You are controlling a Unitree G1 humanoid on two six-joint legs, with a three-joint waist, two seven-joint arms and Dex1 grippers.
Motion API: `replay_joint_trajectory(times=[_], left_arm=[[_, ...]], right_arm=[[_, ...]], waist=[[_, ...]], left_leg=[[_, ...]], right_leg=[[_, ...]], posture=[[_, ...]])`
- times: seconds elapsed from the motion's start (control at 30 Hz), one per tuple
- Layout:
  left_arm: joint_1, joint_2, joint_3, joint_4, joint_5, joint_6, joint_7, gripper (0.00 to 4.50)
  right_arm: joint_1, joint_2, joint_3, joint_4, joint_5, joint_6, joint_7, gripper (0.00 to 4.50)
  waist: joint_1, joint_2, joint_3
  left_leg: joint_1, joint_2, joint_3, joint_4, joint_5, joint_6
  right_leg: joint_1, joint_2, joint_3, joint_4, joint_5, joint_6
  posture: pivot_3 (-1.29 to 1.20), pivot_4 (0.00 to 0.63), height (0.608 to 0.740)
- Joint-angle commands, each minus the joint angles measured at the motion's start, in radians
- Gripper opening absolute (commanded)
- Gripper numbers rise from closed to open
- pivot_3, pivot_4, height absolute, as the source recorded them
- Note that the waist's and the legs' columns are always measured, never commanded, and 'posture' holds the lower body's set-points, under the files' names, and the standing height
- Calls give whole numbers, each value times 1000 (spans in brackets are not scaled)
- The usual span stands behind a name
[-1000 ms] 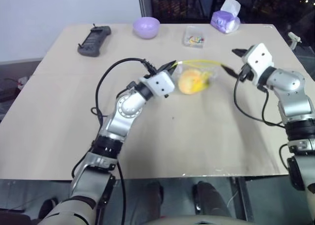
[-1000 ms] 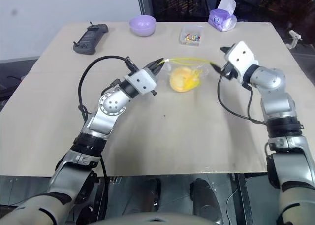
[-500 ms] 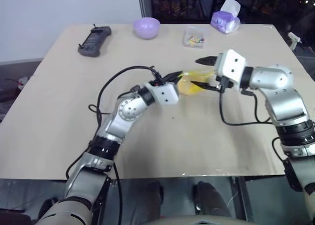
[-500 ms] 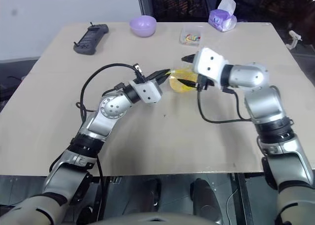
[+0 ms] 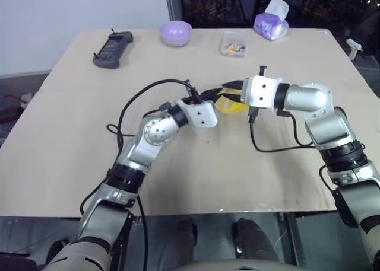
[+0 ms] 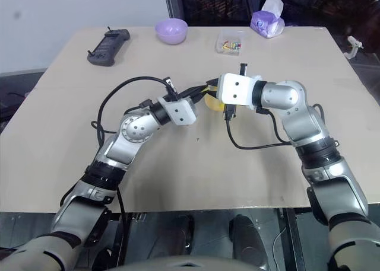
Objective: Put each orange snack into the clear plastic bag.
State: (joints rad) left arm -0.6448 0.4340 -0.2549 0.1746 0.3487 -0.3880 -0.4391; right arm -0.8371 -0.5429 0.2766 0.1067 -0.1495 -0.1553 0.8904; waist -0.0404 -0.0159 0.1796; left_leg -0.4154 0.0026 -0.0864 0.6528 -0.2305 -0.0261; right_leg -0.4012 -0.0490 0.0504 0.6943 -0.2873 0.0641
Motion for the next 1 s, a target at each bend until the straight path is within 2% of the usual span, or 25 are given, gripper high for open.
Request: replay_joint_trajectory(times=[0.03, 0.37, 0.4, 0.47, 0.73, 1.0], left_arm=[[-10, -8, 8, -52, -25, 4, -11, 0], [-7, -12, 13, -47, -25, 4, -21, 0], [-7, -11, 14, -47, -24, 3, -22, 0], [-6, -11, 14, -45, -24, 3, -22, 0], [-3, -9, 21, -33, -17, 11, -10, 0], [-1, 18, 54, 5, 53, 40, 80, 0]], right_arm=[[-32, 1, -20, -6, -7, -27, -25, 951], [-25, -1, -23, 4, -16, -38, -27, 951], [-25, 0, -24, 4, -16, -38, -27, 401], [-25, -1, -24, 4, -18, -39, -28, 41], [-24, -6, -30, 2, -21, -35, -31, 41], [-19, -33, -36, 46, -69, -31, -57, 41]], waist=[[0, 0, 0], [0, 0, 0], [0, 0, 0], [0, 0, 0], [0, 0, 0], [0, 0, 0]], left_leg=[[0, 0, 0, 0, 0, 0], [0, 0, 0, 0, 0, 0], [0, 0, 0, 0, 0, 0], [0, 0, 0, 0, 0, 0], [0, 0, 0, 0, 0, 0], [0, 0, 0, 0, 0, 0]], right_leg=[[0, 0, 0, 0, 0, 0], [0, 0, 0, 0, 0, 0], [0, 0, 0, 0, 0, 0], [0, 0, 0, 0, 0, 0], [0, 0, 0, 0, 0, 0], [0, 0, 0, 0, 0, 0]], posture=[[0, 150, 740], [0, 150, 740], [0, 150, 740], [0, 150, 740], [0, 150, 740], [0, 150, 740]])
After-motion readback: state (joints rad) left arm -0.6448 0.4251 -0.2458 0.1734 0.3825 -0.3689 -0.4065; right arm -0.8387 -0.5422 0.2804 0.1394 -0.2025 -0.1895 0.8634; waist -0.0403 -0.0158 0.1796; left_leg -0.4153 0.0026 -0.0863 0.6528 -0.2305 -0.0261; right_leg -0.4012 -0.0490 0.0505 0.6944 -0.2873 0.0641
